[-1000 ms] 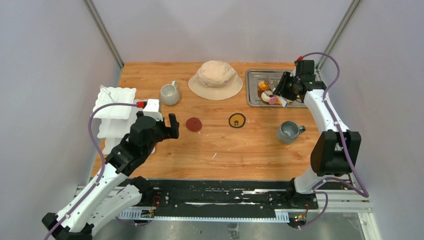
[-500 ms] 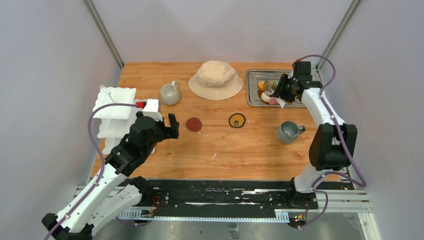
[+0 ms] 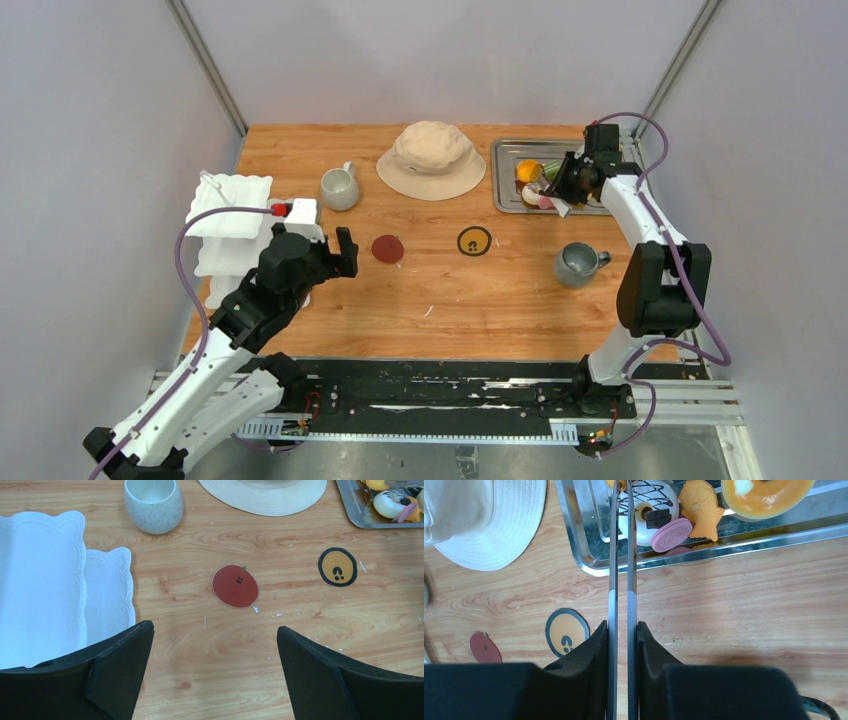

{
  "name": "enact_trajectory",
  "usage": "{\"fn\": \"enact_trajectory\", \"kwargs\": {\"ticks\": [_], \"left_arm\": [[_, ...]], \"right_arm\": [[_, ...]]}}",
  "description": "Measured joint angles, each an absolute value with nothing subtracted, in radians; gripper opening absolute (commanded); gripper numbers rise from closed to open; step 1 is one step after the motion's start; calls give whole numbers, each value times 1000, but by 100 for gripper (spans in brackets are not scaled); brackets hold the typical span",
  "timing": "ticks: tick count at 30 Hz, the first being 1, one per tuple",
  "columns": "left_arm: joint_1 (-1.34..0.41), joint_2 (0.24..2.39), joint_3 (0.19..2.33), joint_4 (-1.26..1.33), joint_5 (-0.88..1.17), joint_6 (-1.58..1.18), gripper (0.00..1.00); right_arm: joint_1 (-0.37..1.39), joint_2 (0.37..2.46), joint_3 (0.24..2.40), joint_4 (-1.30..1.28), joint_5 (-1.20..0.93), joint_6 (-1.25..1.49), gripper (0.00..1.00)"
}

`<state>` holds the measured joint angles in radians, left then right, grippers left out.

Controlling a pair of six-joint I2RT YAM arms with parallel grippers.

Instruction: Serve the afternoon tea

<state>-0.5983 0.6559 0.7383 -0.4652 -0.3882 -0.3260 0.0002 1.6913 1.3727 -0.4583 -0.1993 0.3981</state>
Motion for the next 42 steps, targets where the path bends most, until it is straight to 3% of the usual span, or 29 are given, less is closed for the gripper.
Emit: {"fn": "enact_trajectory", "kwargs": {"ticks": [9,20,31,37,42], "left_arm": [[-598,681,785,-512,-387,-318,98],[-598,924,1274,-765,-448,-263,98],[-592,1026,1682,-1006,-841,-243,98],[-375,1058,1745,-1068,-970,-243,96],[-241,1088,1705,-1047,-942,-257,85]], "right_arm": [[0,1650,1346,-454,-201,398,1],[-19,1372,1200,-432,-218,387,1],[-20,1273,1114,-430,-264,378,1],[-20,1268,1112,-430,-282,375,1],[-20,1268,1111,-428,-290,374,1]]}}
